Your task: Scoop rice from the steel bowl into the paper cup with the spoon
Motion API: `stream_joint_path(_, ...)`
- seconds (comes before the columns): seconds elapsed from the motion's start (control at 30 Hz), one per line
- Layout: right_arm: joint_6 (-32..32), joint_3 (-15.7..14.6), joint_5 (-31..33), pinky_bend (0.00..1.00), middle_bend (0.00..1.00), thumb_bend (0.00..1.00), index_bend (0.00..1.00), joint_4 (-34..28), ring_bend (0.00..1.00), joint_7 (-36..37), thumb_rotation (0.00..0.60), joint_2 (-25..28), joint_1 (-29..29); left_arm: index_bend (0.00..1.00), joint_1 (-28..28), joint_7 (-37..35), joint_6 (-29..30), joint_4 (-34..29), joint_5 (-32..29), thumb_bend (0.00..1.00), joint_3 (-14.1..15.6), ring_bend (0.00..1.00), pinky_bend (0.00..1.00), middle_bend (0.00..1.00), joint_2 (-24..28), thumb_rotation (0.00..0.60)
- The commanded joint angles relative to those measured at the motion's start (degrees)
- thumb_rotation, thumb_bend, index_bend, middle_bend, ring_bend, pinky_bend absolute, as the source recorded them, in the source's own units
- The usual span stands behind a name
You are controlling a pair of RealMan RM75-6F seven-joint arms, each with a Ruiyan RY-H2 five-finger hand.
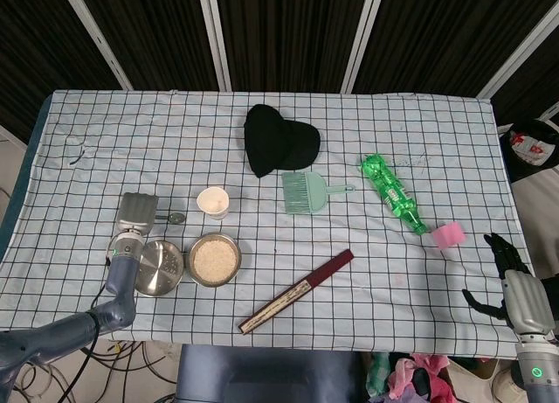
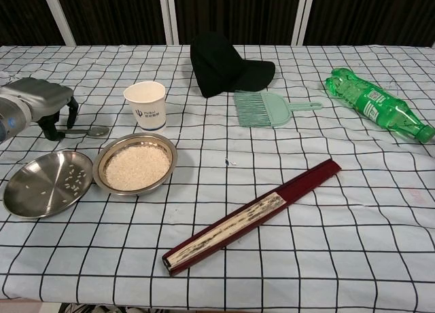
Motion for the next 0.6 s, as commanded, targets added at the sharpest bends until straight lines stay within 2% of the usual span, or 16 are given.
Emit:
stream_joint_path(0.03,0.0,0.0,0.0,0.17,0.00,0.21,0.00,0.0,0.00,0.0,0.600,0.0,0.0,0.51,0.0,0.0,0.0,0.0,0.0,0.36,0.0,1.00,1.00,1.00,0.0,0.600)
stream_joint_path(0.6,0.0,0.0,-0.1,0.17,0.00,0.21,0.00,0.0,0.00,0.0,0.600,0.0,0.0,0.51,-0.1,0.2,0.0,-0.3,-0.4,0.37,-0.1,1.00,1.00,1.00,0.1,0.600)
